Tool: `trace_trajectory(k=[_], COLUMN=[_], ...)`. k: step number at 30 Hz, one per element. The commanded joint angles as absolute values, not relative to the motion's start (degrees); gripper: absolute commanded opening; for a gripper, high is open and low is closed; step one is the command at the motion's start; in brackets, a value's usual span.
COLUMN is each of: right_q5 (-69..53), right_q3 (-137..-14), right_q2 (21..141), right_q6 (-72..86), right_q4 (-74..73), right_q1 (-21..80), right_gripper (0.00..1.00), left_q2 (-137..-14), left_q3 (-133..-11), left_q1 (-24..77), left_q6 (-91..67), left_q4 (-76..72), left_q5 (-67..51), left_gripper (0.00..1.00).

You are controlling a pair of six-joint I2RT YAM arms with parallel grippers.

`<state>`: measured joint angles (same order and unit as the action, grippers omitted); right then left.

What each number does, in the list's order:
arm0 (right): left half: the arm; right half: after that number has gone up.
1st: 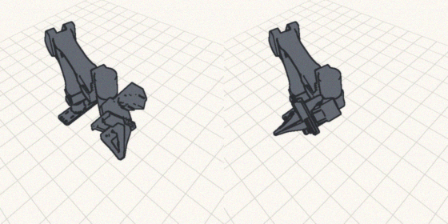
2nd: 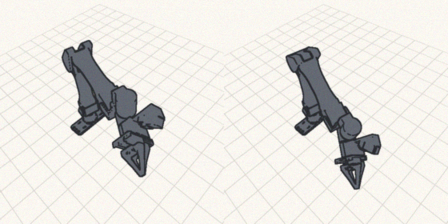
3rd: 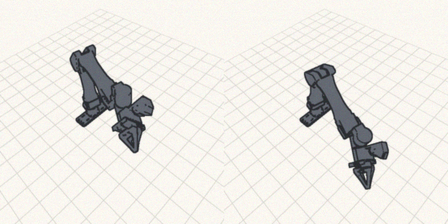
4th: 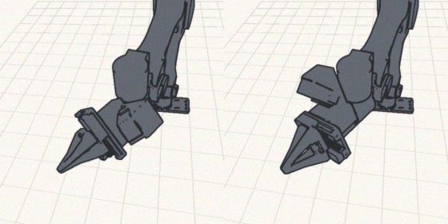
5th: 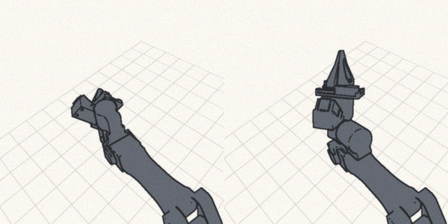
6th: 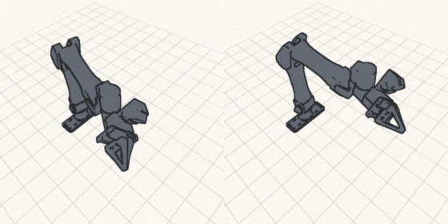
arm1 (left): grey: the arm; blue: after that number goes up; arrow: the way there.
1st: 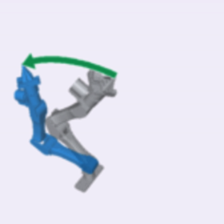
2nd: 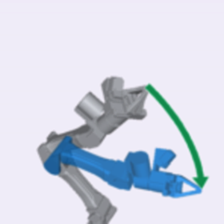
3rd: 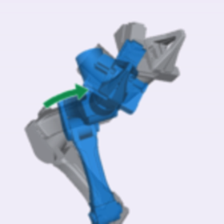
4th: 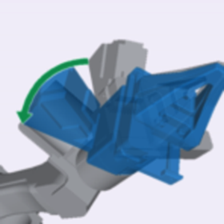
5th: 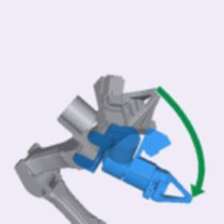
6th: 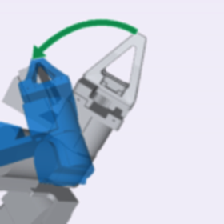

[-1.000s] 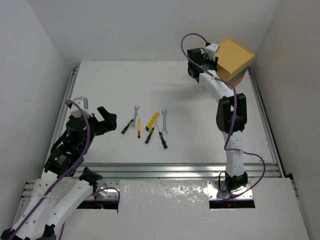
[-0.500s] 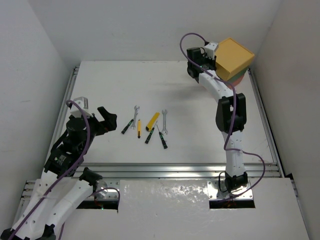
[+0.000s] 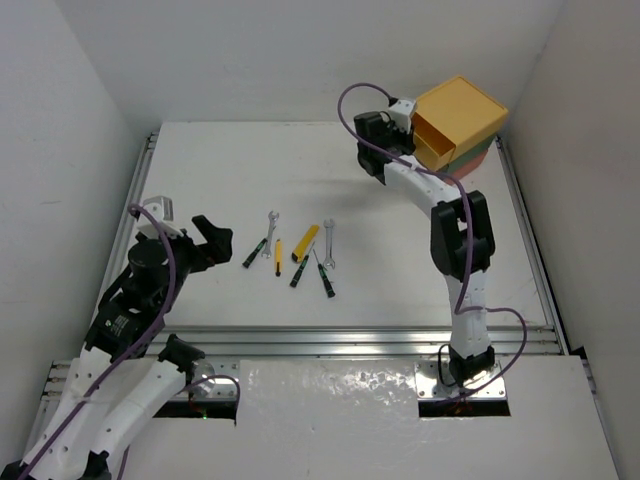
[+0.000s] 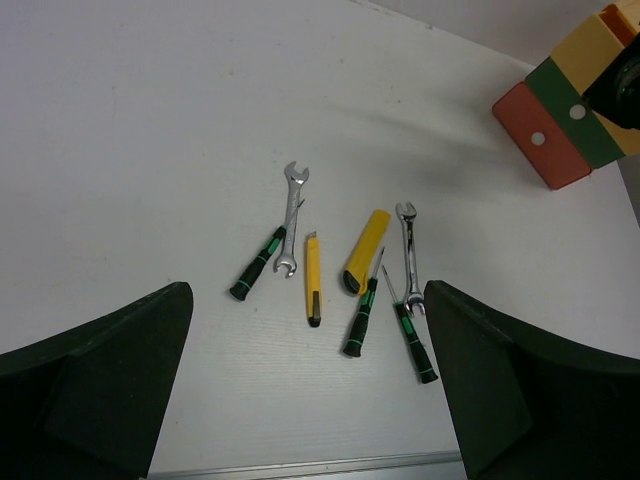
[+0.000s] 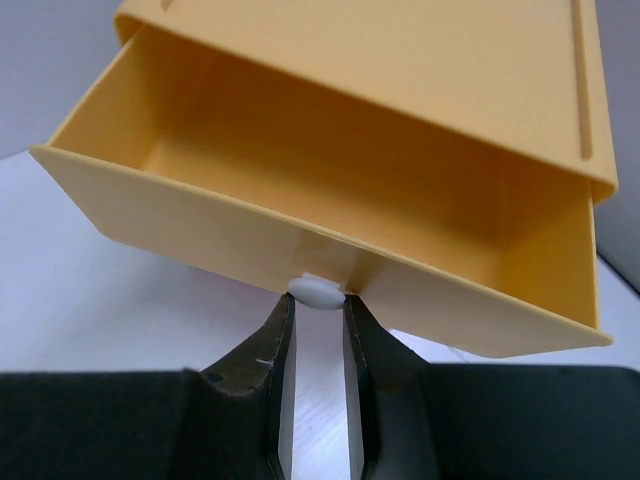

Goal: Sort the tools into containers

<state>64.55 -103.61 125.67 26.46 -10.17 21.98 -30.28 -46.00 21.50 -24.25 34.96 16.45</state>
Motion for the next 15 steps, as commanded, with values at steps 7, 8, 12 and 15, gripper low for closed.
trace_trajectory(k=[7,8,12,15], right_q5=[63.46,63.11,59.68,57.23], right_q3=[-96.42,-96.07,-94.74,-95.80], right_q2=[117.25,116.72,114.26,112.94], right_q6=[35.94,36.12,34.89,34.28], right_q4=[-11.68,-11.78,-11.25,-13.71], right_q1=[26.28,26.54,27.25,27.42], right_gripper=[0.10,0.11,0.61,0.69], left_q2=[-28.74,-28.74,-28.56,-28.83], left_q3=[-45.79,-45.70,-45.70,-45.70], left_q1=[22.76,22.76,23.03,23.03], left_q6=[-23.91,-23.91,-23.99,-24.08], left_q4=[32.70,32.70,32.70,32.78], left_q5=[17.14,17.23,17.31,17.58], left_gripper=[1.00,1.00,1.00,1.00])
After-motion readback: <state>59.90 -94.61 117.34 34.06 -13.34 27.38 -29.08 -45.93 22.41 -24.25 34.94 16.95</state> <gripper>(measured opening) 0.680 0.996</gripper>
